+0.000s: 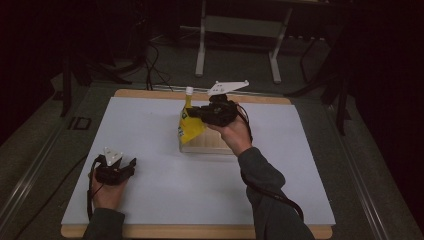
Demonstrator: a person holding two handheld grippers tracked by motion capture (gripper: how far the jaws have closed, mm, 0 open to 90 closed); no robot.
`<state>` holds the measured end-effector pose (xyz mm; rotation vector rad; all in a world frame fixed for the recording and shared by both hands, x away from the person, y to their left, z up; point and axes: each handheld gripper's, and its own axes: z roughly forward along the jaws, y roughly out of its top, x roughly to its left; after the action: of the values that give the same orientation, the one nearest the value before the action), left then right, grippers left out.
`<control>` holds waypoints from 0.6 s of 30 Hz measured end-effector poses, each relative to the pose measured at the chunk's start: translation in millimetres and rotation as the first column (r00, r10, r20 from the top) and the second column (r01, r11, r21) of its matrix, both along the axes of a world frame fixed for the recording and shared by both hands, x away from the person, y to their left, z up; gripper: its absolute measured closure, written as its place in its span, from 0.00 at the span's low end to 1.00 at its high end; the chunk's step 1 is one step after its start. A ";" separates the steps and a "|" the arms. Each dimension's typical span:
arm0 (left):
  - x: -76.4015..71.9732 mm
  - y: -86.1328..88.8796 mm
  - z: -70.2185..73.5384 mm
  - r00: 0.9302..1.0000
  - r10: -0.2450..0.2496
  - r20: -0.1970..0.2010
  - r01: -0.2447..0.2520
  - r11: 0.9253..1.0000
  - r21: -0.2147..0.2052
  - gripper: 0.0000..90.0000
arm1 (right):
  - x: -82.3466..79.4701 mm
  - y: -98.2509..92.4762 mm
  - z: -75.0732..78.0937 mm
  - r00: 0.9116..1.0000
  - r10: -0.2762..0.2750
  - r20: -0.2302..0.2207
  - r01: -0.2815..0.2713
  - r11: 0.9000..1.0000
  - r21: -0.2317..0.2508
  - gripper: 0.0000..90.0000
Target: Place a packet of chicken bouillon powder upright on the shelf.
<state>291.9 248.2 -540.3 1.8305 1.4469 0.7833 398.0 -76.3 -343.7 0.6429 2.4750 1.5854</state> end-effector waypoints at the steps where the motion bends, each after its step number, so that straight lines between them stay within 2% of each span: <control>1: 0.0 0.1 0.0 1.000 0.000 0.001 0.000 1.000 -0.001 0.50 | 0.8 0.7 -0.4 1.000 -0.003 0.001 0.003 1.000 -0.002 1.00; 18: 0.0 0.2 0.0 1.000 0.001 0.001 -0.001 1.000 -0.001 0.50 | 12.0 1.3 -2.0 0.999 -0.054 -0.006 0.054 0.998 0.008 1.00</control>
<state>291.9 248.4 -540.3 1.8284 1.4476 0.7831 410.0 -75.0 -345.7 0.7106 2.4346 1.5770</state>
